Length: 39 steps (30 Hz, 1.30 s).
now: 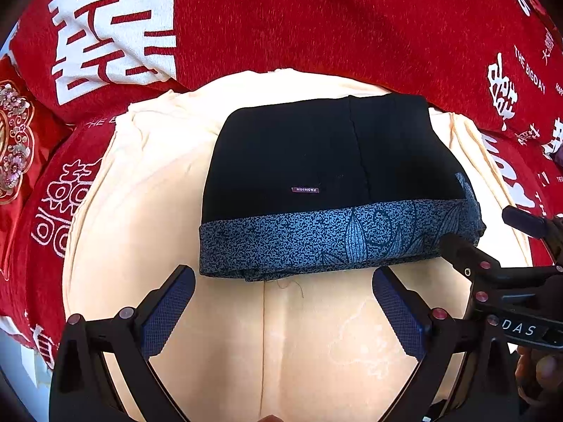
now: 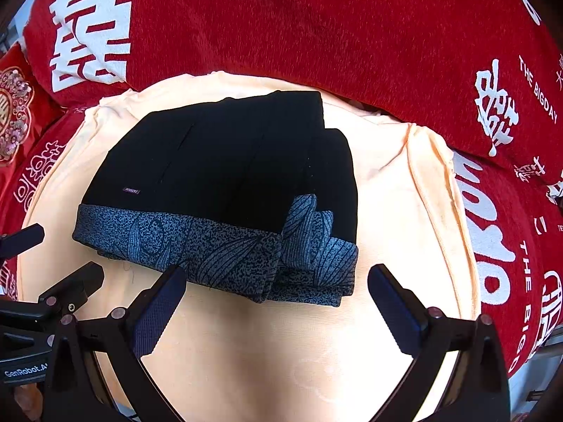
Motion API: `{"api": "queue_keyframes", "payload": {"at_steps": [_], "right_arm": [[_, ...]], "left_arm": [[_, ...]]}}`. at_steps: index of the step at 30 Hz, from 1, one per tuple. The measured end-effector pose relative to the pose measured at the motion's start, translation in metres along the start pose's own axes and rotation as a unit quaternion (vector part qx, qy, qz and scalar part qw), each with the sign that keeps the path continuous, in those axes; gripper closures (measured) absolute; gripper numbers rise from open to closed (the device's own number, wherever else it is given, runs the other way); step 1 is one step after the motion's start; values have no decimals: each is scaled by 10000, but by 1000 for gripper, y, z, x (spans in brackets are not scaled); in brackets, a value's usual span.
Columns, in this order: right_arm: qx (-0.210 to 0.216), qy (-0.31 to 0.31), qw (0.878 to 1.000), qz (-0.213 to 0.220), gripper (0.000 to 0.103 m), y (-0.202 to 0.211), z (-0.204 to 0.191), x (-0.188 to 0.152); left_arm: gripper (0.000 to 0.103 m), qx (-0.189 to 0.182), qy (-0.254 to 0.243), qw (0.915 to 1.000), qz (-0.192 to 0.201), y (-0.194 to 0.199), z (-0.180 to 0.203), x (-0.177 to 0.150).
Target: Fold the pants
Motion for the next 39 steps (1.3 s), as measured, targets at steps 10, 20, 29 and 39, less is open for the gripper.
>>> {"api": "queue_keyframes", "payload": {"at_steps": [10,20,29,39], "right_arm": [[-13,6,10000,-4,0,-1,0,0],[-4,19,10000,-2,0,-2,1,1],[12,47,10000,2,0,-3,5,4],[10,47,10000,-3,0,-4,6,5]], "left_arm": [[2,-1,4,10000,-32,-3,-2,0],[2,-29,6,10000,-76,-5,-3,1],[2,-35,12,10000,-80,-6,-2,1],[2,-39,20,9999,-112,-8,-1,3]]}}
Point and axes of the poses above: each gripper's, at about its wrist camera, not at the fingertips, and y roughly against the way its jaws point, z to its right, x to its top, the point moved 3 cm from there along -y, roughly the way its jaws point, and after that the axes turned 14 degrees about z, right-handed, at the moved point
